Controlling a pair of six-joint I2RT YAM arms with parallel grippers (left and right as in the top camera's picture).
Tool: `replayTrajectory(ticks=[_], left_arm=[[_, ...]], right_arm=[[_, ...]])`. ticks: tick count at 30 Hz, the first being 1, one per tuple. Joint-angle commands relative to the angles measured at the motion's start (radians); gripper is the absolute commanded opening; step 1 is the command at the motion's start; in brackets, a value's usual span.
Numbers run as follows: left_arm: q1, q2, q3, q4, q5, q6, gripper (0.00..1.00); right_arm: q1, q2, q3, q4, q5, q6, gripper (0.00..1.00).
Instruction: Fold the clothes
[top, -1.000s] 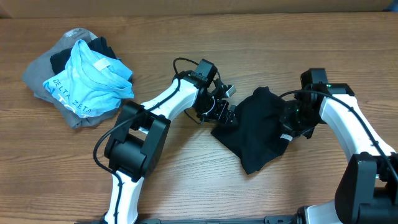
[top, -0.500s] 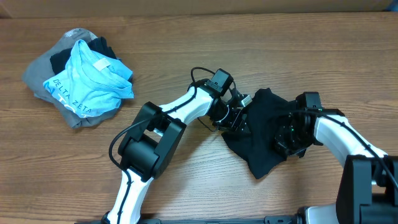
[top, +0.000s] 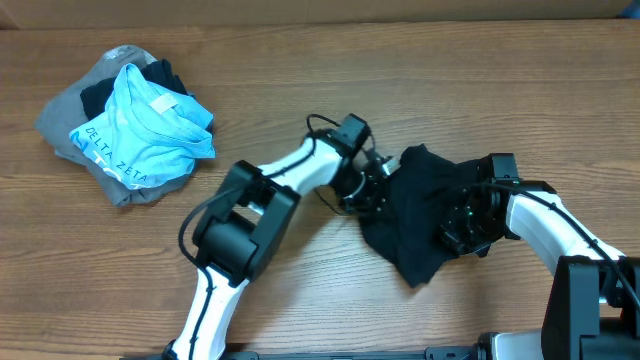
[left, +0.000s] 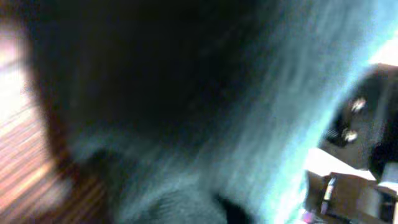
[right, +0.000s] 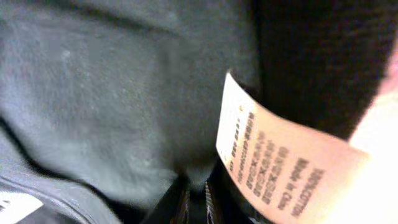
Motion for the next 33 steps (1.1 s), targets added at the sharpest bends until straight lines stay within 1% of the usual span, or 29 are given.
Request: replayTrajectory(ticks=[1,3,5,7,9,12,15,17,18,19,21,22,24,26,27,28,29,31,33], left_arm=[[0.119,-0.13,0.105,-0.094,-0.065,0.079,0.04],[0.192,-0.191,0.172,-0.198,-0.129,0.122,0.04],[0.262,-0.243,0.237,-0.284,-0.143,0.18,0.04],[0.34,-0.29,0.3,-0.365,-0.157,0.224,0.04],[0.418,-0.329,0.348,-0.433,-0.213,0.254,0.04],[0.553,-0.378,0.383,-0.521,-0.354,0.297,0.04],[0.673,-0.39,0.383,-0.585,-0.483,0.339,0.04],[0.752,-0.385,0.373,-0.613,-0.616,0.343,0.05],[0.795,-0.383,0.36,-0.612,-0.695,0.338,0.15],[0.831,-0.383,0.346,-0.598,-0.74,0.312,0.22],[0.906,-0.379,0.33,-0.576,-0.797,0.277,0.17],[0.95,-0.378,0.33,-0.559,-0.825,0.254,0.18],[1.024,-0.378,0.33,-0.526,-0.819,0.224,0.3],[1.109,-0.378,0.33,-0.492,-0.727,0.192,0.69],[1.145,-0.378,0.33,-0.477,-0.656,0.193,0.74],[1.177,-0.378,0.33,-0.47,-0.594,0.193,0.84],[1.205,-0.378,0.33,-0.464,-0.536,0.193,1.0],[1.255,-0.378,0.33,-0.457,-0.443,0.194,1.0],[1.289,-0.378,0.331,-0.469,-0.396,0.195,1.0]], right_arm=[[0.004,-0.04,0.035,-0.036,-0.093,-0.128,0.13],[0.004,-0.093,0.068,-0.053,-0.23,-0.233,0.18],[0.004,-0.145,0.1,-0.067,-0.319,-0.287,0.23],[0.004,-0.194,0.127,-0.075,-0.335,-0.282,0.28],[0.004,-0.226,0.144,-0.077,-0.335,-0.282,0.31],[0.004,-0.246,0.148,-0.082,-0.334,-0.279,0.31],[0.004,-0.245,0.148,-0.097,-0.33,-0.28,0.32],[0.004,-0.245,0.148,-0.103,-0.33,-0.279,0.31],[0.004,-0.245,0.148,-0.103,-0.33,-0.28,0.31],[0.004,-0.245,0.148,-0.103,-0.331,-0.279,0.31],[0.004,-0.245,0.148,-0.104,-0.33,-0.279,0.31],[0.004,-0.245,0.148,-0.109,-0.331,-0.279,0.31],[0.004,-0.245,0.148,-0.125,-0.331,-0.279,0.31],[0.004,-0.245,0.148,-0.14,-0.33,-0.28,0.31],[0.004,-0.245,0.148,-0.142,-0.33,-0.283,0.31],[0.004,-0.245,0.148,-0.142,-0.33,-0.283,0.31],[0.004,-0.245,0.148,-0.142,-0.33,-0.283,0.31],[0.004,-0.245,0.148,-0.143,-0.33,-0.283,0.31],[0.004,-0.245,0.148,-0.146,-0.33,-0.283,0.31]])
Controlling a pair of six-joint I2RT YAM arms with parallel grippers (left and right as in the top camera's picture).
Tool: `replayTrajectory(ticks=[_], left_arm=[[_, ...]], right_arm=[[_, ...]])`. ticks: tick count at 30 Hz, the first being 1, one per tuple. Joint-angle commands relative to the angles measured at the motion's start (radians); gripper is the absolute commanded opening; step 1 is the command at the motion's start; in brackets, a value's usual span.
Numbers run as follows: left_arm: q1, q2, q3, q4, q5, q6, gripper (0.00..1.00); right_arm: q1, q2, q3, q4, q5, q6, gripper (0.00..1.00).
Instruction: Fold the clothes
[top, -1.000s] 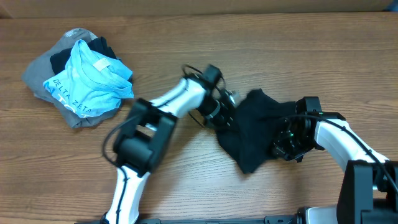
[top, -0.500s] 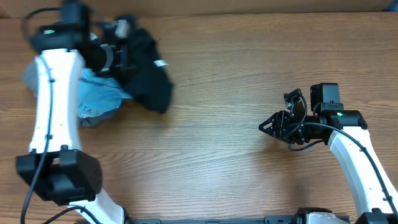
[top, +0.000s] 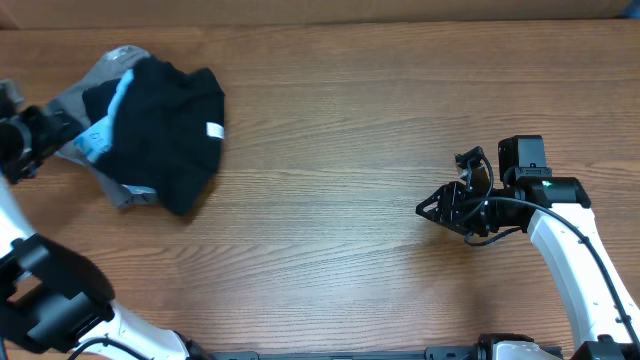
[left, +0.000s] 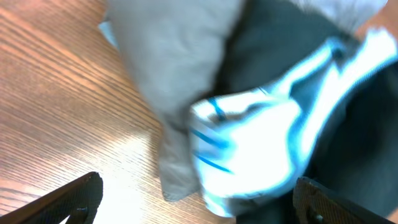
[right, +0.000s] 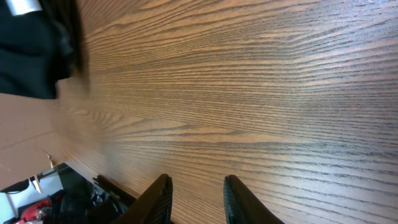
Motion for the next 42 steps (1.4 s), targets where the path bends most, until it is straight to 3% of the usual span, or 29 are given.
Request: replayTrajectory(ticks=[1,7,14,24,30,39,42], left_arm=[[0.034,-0.014,0.01,-0.021,0.179,-0.009,1.0],[0.04,-0.014,0.112,-0.162,0.312,0.09,1.0],[-0.06,-0.026,0.274,-0.305,0.315,0.175,1.0],[-0.326,-0.159,0.344,-0.344,0.11,0.172,1.0],[-0.394,-0.275,0.344,-0.384,-0.007,0.116,1.0],[-0.393,-0.529,0.338,-0.481,-0.146,0.041,1.0],[-0.393,-0.622,0.331,-0.481,-0.19,-0.023,1.0]], right_arm=[[0.002,-0.003,0.01,-0.002,-0.016,-0.014,0.31],[0.002,-0.003,0.01,-0.001,0.018,-0.014,0.31],[0.002,-0.003,0.01,-0.002,0.029,-0.014,0.31],[0.002,-0.004,0.013,-0.001,0.029,-0.014,0.31],[0.002,-0.05,0.077,-0.038,0.068,-0.015,0.34],[0.002,-0.334,0.392,-0.083,0.208,-0.018,0.52],[0.002,-0.413,0.481,-0.082,0.214,-0.018,0.79]])
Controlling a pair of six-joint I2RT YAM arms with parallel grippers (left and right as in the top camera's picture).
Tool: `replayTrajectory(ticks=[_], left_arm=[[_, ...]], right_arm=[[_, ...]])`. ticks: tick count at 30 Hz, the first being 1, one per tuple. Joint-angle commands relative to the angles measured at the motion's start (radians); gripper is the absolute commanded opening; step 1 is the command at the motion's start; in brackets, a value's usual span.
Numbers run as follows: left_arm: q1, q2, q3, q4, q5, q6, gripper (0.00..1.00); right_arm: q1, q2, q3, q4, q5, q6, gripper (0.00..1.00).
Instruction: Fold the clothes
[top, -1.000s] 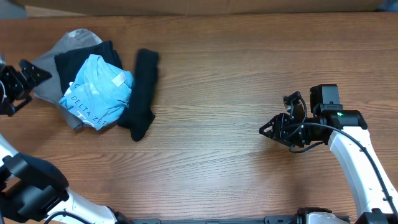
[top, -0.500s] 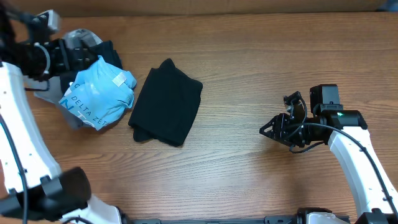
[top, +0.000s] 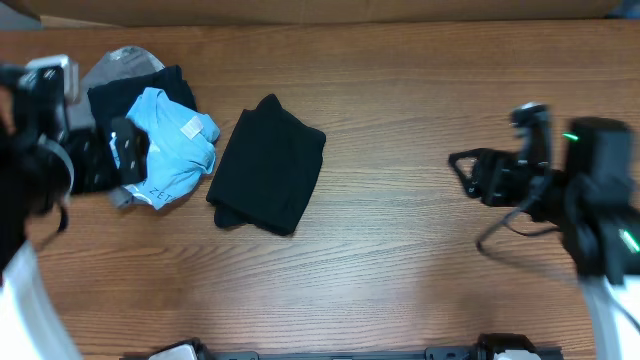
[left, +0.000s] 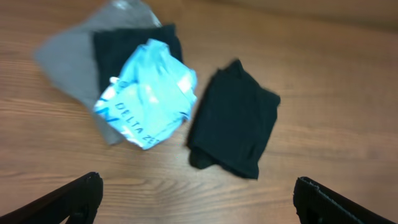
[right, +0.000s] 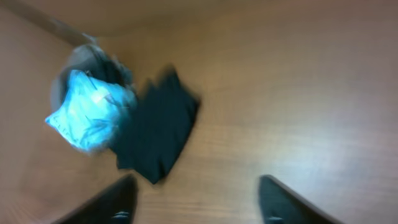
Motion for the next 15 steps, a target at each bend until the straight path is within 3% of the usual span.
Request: replayTrajectory(ticks=[1,2,15], left_arm=[[0.001,-0.109,0.009,-0.003,-0.092,-0.09,1.0],[0.001,-0.148,0.009,-0.003,-0.106,-0.103,1.0],[-0.001,-0.427,0.009,-0.003,-0.172,-0.116,1.0]], right_arm=[[0.002,-0.102,0.097,-0.005,0.029,-0.013,0.93],[0.002,-0.125,0.109,-0.006,0.029,-0.013,1.0],[0.002,-0.215,0.11,-0.059,0.028,-0.011,1.0]])
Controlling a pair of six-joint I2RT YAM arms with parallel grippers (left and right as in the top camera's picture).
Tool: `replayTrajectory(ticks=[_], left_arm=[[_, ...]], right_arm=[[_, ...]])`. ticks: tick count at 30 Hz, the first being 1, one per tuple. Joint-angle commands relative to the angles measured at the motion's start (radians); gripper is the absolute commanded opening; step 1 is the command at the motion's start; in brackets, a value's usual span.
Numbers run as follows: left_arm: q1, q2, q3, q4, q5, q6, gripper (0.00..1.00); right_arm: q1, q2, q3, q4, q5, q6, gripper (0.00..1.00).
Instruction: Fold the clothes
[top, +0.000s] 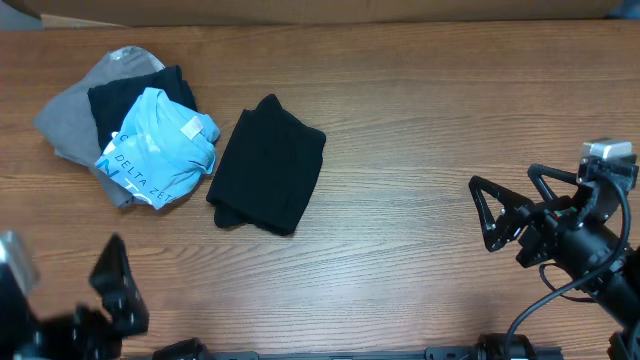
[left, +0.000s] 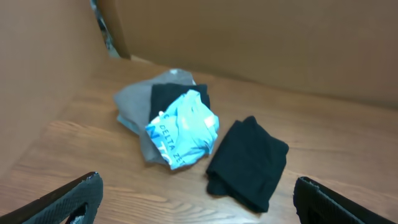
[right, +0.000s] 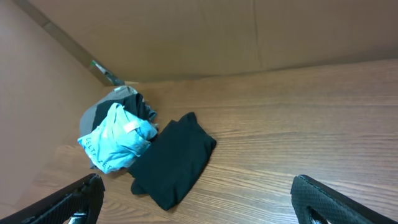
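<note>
A black garment lies folded in a neat rectangle on the wooden table, left of centre; it shows too in the left wrist view and the right wrist view. Just left of it sits a crumpled pile: a light blue shirt on top of a dark garment and a grey one. My left gripper is open, empty, at the front left corner. My right gripper hangs open and empty at the front right, far from the clothes.
Brown cardboard walls close off the back and the left side of the table. The table's front edge runs just below both arms.
Both arms have drawn back toward the front edge, the left one from beside the pile to the front left corner. Both grippers are still open. The clothes have not moved.
First both grippers were down on a rumpled black garment at centre right, the blue shirt topping the pile. Then the black garment lay over the pile, the right gripper open over bare wood. Later it lay folded beside the pile, where it stays, arms withdrawn.
</note>
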Motion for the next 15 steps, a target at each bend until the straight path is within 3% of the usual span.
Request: replayTrajectory(ticks=[1,15], left_arm=[[-0.001,-0.016,0.002,0.003,-0.027,-0.026,1.0],[-0.001,-0.023,0.001,0.0,-0.008,-0.051,1.0]], right_arm=[[0.002,-0.001,-0.003,-0.007,0.011,-0.002,1.0],[0.002,-0.001,-0.003,-0.15,-0.014,-0.001,1.0]])
